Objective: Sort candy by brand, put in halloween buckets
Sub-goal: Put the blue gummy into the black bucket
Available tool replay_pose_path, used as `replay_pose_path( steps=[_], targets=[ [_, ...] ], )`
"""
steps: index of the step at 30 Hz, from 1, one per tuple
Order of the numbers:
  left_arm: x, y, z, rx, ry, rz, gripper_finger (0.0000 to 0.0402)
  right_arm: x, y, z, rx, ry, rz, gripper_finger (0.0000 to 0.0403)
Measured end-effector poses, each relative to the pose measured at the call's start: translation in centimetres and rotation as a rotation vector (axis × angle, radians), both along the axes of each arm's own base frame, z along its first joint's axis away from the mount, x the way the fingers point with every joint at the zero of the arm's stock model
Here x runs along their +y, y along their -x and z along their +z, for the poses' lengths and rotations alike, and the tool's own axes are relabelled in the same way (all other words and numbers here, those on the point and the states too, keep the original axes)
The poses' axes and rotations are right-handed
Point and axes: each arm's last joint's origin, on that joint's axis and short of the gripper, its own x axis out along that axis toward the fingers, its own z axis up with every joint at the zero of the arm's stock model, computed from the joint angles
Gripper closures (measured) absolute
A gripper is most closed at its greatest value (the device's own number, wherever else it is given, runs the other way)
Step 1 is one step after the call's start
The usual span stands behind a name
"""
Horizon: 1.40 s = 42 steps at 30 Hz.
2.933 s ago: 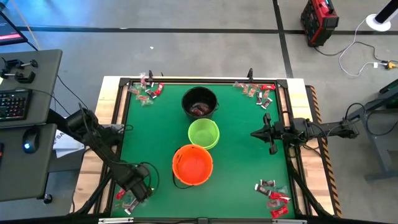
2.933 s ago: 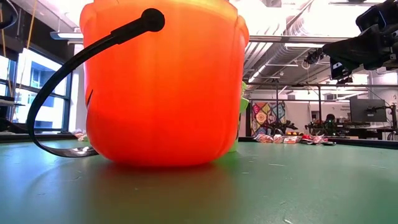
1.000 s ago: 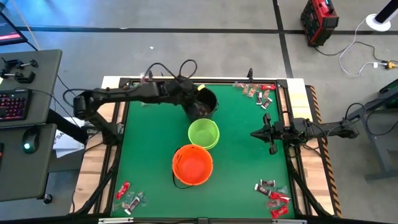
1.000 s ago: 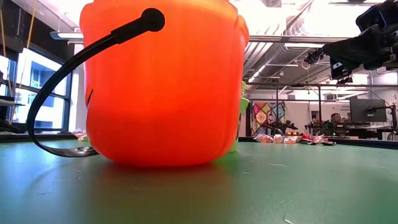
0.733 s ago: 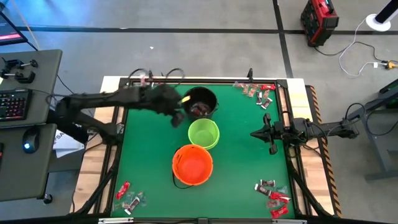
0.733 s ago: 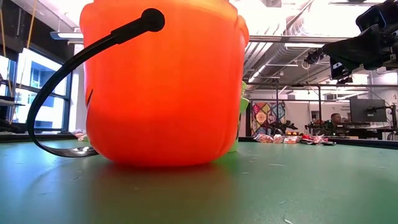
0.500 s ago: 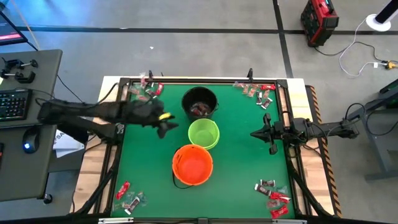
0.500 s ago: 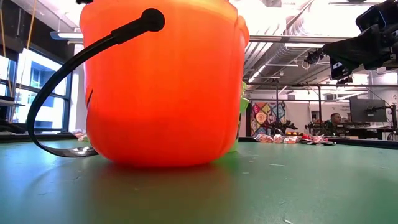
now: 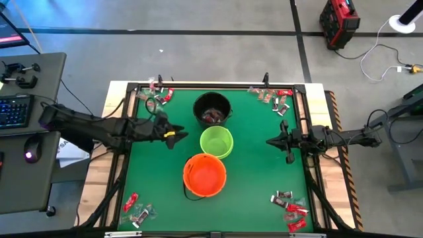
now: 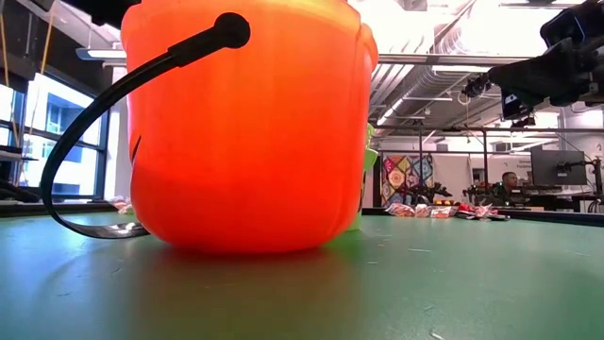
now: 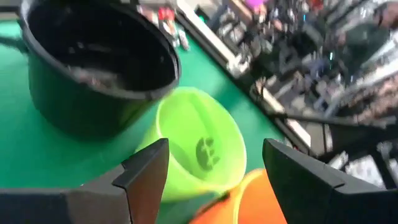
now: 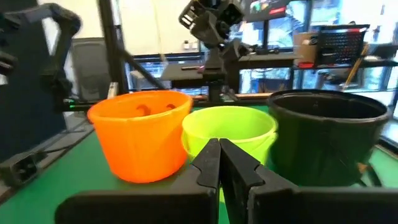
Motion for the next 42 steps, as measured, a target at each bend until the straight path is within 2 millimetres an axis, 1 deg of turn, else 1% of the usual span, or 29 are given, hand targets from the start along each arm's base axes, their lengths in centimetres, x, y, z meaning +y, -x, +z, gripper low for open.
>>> replay_pose_path(
  steps=[3,7,9,10,12,14,15,17,19,20,22,25,26,28,31,34,38,42],
  targets=[
    [0.3,-0.1,0.5,-0.05,0.011,0.025,0.0151,-0.1,0.2,1.5,-0.147,-0.222,0.011,0.0402],
    [0.6,-0.2,0.8,-0.09,0.014,0.046,0.0151,-0.7,1.2,4.4,-0.489,-0.605,-0.039,0.0402],
    [1.0,-0.2,0.9,-0.093,0.002,0.077,0.0151,-1.2,1.8,5.4,-0.642,-0.735,-0.118,0.0402],
    [1.2,-0.2,0.9,-0.093,-0.006,0.091,0.0151,-1.4,2.0,5.6,-0.687,-0.783,-0.173,0.0402],
    [1.7,-0.3,0.9,-0.093,-0.027,0.111,0.0151,-1.6,1.7,5.9,-0.688,-0.857,-0.249,0.0402],
    [2.2,-0.3,0.9,-0.09,-0.031,0.119,0.0151,-1.4,1.0,7.3,-0.63,-0.856,-0.225,0.0402],
    [2.4,-0.3,0.9,-0.089,-0.027,0.115,0.0151,-1.3,0.4,8.1,-0.576,-0.852,-0.192,0.0402],
    [2.8,-0.3,0.9,-0.084,-0.028,0.108,0.0151,-0.8,-1.4,9.3,-0.389,-0.827,-0.144,0.0402],
    [3.2,-0.3,0.9,-0.075,-0.045,0.098,0.0151,-0.2,-3.3,9.9,-0.09,-0.775,-0.115,0.0401],
    [3.4,-0.3,0.9,-0.071,-0.054,0.094,0.0151,0.1,-3.9,10.1,0.084,-0.783,-0.111,0.0399],
    [3.8,-0.2,0.9,-0.064,-0.065,0.07,0.0151,0.5,-4.6,9.7,0.469,-0.831,-0.16,0.0387],
    [4.3,-0.2,0.9,-0.058,-0.073,0.025,0.0151,1.5,-4.7,8.5,1.005,-0.853,-0.216,0.0353],
    [4.4,-0.2,0.9,-0.055,-0.074,0.009,0.0151,2.0,-4.7,8.2,1.149,-0.851,-0.207,0.0337],
    [4.6,-0.2,0.9,-0.048,-0.076,-0.018,0.0151,3.0,-4.7,7.8,1.368,-0.853,-0.137,0.0307],
    [4.8,-0.1,0.9,-0.047,-0.079,-0.056,0.0151,4.8,-4.9,6.6,1.591,-0.847,0.006,0.0266],
    [4.8,-0.1,0.8,-0.043,-0.089,-0.093,0.0151,6.6,-5.3,5.2,1.706,-0.851,0.094,0.0238],
    [4.8,-0.1,0.8,-0.044,-0.084,-0.121,0.0151,9.2,-5.7,3.3,1.828,-0.834,0.139,0.0225],
    [4.8,-0.1,0.8,-0.033,-0.109,-0.133,0.0151,11.8,-6.2,1.7,1.88,-0.812,0.165,0.0227]
  ],
)
